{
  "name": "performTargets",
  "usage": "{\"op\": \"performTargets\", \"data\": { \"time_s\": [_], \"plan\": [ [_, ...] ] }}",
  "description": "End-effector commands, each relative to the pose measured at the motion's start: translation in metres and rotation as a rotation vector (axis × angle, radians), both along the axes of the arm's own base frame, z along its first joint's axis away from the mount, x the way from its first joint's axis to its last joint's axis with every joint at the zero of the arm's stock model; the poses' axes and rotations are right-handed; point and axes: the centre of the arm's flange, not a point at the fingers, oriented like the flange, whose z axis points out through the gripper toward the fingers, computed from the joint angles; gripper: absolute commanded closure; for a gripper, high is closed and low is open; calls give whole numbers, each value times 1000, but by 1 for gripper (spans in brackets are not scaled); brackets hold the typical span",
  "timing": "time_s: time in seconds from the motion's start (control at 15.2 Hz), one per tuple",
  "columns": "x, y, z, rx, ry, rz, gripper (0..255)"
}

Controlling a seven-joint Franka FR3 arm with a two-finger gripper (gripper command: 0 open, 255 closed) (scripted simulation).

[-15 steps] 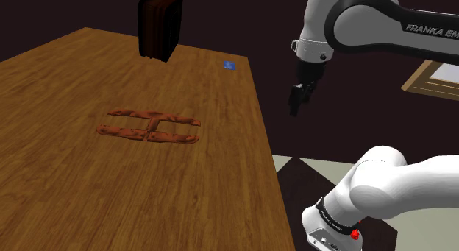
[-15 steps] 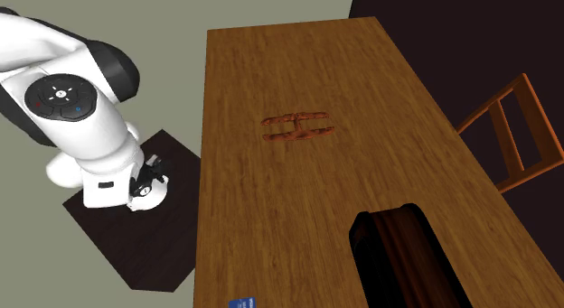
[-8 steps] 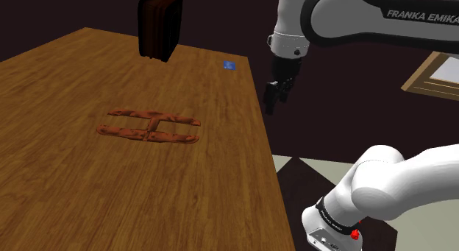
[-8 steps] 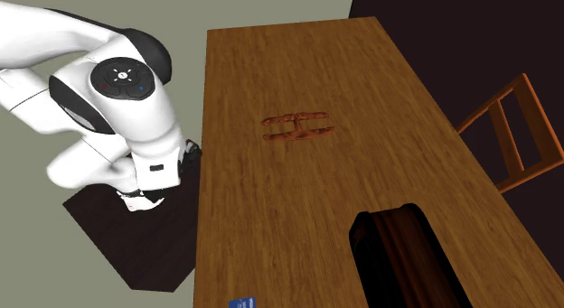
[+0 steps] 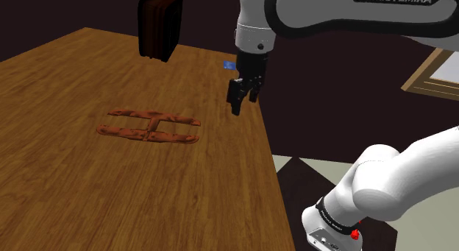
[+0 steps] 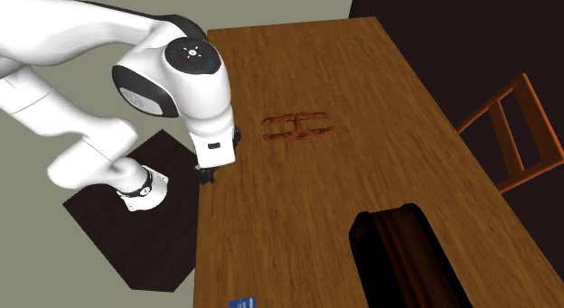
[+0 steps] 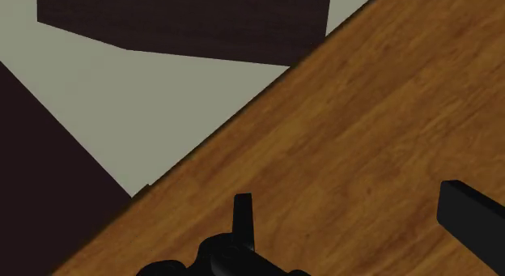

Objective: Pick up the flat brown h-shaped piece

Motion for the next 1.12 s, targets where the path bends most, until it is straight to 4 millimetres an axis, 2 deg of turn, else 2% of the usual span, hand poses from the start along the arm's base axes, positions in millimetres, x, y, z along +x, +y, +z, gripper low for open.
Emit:
{"op": "performTargets", "data": {
  "time_s": [0.0,1.06],
  "plan": [
    [12,23,4,12,-7,9,0],
    [93,199,38,98,-63,84,0]
  ]
}}
